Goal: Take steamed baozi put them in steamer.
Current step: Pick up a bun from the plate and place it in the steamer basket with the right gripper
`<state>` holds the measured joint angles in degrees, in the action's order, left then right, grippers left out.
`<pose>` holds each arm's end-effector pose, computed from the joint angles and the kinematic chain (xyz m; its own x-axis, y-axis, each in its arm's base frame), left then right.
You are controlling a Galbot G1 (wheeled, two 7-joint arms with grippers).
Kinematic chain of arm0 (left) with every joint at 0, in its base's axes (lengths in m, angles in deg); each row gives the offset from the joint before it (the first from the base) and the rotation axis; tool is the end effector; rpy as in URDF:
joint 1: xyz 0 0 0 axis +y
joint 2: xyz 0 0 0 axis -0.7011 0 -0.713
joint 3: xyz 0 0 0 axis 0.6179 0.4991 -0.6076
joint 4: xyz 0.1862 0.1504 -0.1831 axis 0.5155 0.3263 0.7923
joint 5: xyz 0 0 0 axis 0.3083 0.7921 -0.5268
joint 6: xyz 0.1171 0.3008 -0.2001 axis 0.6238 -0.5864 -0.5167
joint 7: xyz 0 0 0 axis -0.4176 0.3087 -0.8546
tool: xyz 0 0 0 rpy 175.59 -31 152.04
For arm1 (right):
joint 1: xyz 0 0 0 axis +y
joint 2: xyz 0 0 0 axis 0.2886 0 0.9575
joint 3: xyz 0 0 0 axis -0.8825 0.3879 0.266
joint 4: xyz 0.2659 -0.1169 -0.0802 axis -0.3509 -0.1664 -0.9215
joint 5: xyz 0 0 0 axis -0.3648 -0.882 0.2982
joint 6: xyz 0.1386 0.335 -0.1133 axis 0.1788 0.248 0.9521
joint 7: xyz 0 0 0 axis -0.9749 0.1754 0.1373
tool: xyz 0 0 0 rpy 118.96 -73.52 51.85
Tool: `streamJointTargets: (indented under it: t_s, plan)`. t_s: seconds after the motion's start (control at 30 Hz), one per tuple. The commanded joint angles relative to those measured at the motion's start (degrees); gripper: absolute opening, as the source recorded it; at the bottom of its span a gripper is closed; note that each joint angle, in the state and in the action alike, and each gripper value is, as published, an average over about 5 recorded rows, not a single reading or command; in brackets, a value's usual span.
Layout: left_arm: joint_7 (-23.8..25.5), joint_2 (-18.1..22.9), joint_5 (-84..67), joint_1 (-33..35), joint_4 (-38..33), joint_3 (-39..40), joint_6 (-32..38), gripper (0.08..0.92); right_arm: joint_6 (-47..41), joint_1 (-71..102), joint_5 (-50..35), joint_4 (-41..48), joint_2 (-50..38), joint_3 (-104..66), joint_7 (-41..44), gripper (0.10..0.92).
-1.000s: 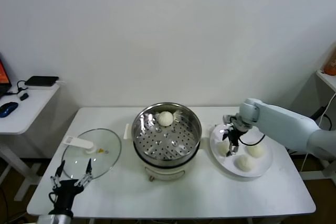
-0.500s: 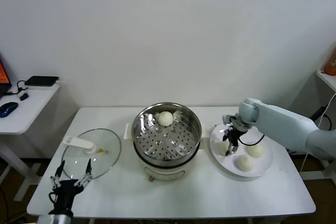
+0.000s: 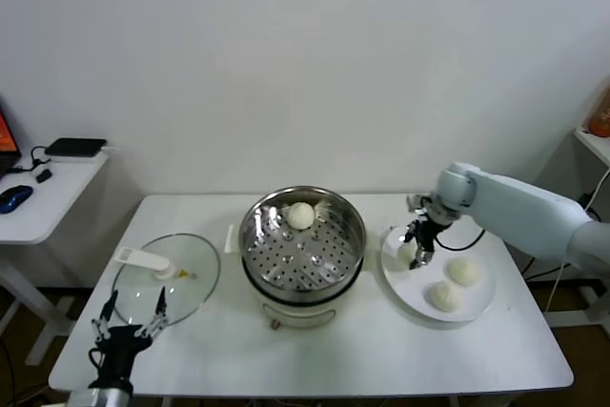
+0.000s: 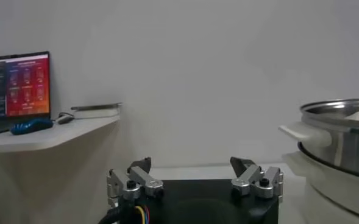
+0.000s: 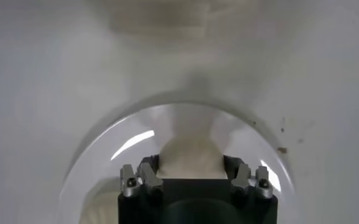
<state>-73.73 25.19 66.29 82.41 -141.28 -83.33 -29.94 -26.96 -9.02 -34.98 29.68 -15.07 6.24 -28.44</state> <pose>0.1871 0.1015 -0.2977 -0.9869 -0.1410 0.0787 -0.1337 0.9867 0.0920 0.5710 -0.0718 -0.1698 -0.0859 -0.1866 0.9787 -0.9963 0.0148 -0.0846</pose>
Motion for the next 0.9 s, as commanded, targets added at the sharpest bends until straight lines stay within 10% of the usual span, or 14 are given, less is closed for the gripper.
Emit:
streamJointTargets:
  t_s: [0.03,0.9]
  plan:
    - [0.03,0.06,-0.24,-0.26,-0.18,0.11,-0.03,0.823,-0.61,-14.42,-10.21,-3.43,-0.43,8.12,0.06,0.696]
    - [0.05,0.66,3.66,-1.37,-0.90,1.26,0.91,0.823,-4.08,-23.40,-29.38,-4.15,25.65,11.60,-2.91,0.704]
